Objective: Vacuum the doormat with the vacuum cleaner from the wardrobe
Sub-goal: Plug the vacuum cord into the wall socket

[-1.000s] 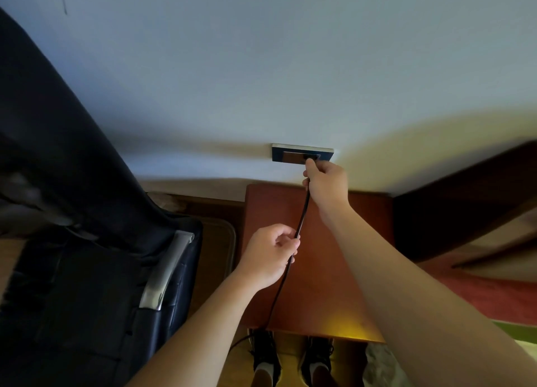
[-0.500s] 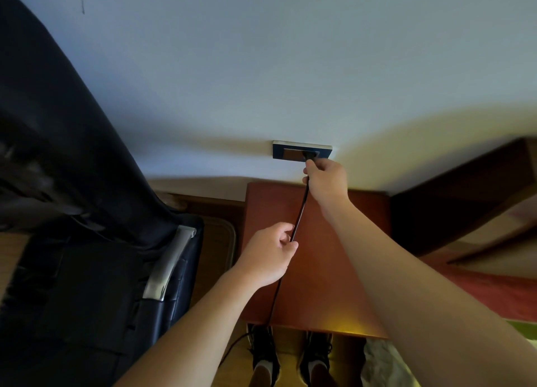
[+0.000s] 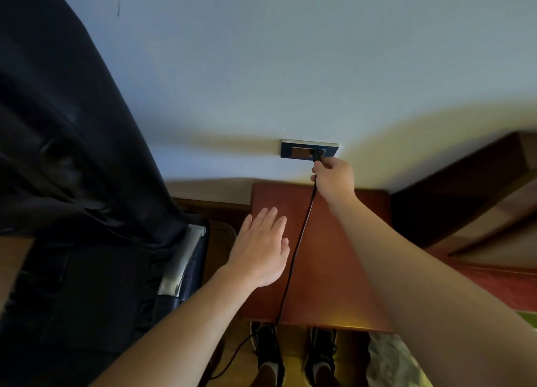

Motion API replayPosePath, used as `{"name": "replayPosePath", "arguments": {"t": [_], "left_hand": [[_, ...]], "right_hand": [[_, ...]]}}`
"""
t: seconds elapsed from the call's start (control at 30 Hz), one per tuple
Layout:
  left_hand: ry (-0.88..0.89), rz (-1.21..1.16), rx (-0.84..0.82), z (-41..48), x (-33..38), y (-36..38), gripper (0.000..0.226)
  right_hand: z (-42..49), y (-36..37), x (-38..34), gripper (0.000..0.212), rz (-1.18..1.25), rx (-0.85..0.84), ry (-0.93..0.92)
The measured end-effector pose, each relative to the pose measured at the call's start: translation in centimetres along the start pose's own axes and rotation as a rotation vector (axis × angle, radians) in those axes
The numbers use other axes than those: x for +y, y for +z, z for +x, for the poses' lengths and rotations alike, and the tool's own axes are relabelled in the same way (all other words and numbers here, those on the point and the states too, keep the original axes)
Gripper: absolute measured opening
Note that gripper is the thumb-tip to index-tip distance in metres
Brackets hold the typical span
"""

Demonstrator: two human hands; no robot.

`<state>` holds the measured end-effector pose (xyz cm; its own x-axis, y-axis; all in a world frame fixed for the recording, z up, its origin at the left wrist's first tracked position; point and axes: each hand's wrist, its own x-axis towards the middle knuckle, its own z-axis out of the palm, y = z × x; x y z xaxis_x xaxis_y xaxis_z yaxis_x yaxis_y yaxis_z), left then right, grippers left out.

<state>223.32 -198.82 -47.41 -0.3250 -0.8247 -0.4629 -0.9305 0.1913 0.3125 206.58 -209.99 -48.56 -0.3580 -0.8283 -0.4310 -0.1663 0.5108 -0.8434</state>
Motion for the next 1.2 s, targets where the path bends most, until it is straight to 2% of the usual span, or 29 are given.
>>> {"name": "replayPosePath", "arguments": {"t": [0.17, 0.4, 0.67, 0.93, 1.2], "left_hand": [[0.024, 0.126, 0.061, -0.4, -0.7, -1.0, 0.057], [-0.018, 0.175, 0.117, -0.8, -0.9, -2.3, 0.057], [-0.079, 0.194, 0.164, -2.5, -0.8, -2.9, 0.057], [-0.145, 0.153, 0.212, -6.5, 1.8, -3.0, 0.055], [-0.171, 0.146, 0.277, -11.5, 6.1, -3.8, 0.055]], "right_hand": [[0.2, 0.0, 0.0, 0.026, -0.069, 0.006, 0.016], [-0.1, -0.3, -0.2, 0.028, -0.207, -0.003, -0.040], [-1.5, -1.9, -0.6, 0.041, -0.331, -0.047, -0.047], [-6.9, -5.3, -0.5, 0.040, -0.781, -0.138, -0.274], [-14.2, -10.4, -1.6, 0.039, -1.019, -0.162, -0.516]]}}
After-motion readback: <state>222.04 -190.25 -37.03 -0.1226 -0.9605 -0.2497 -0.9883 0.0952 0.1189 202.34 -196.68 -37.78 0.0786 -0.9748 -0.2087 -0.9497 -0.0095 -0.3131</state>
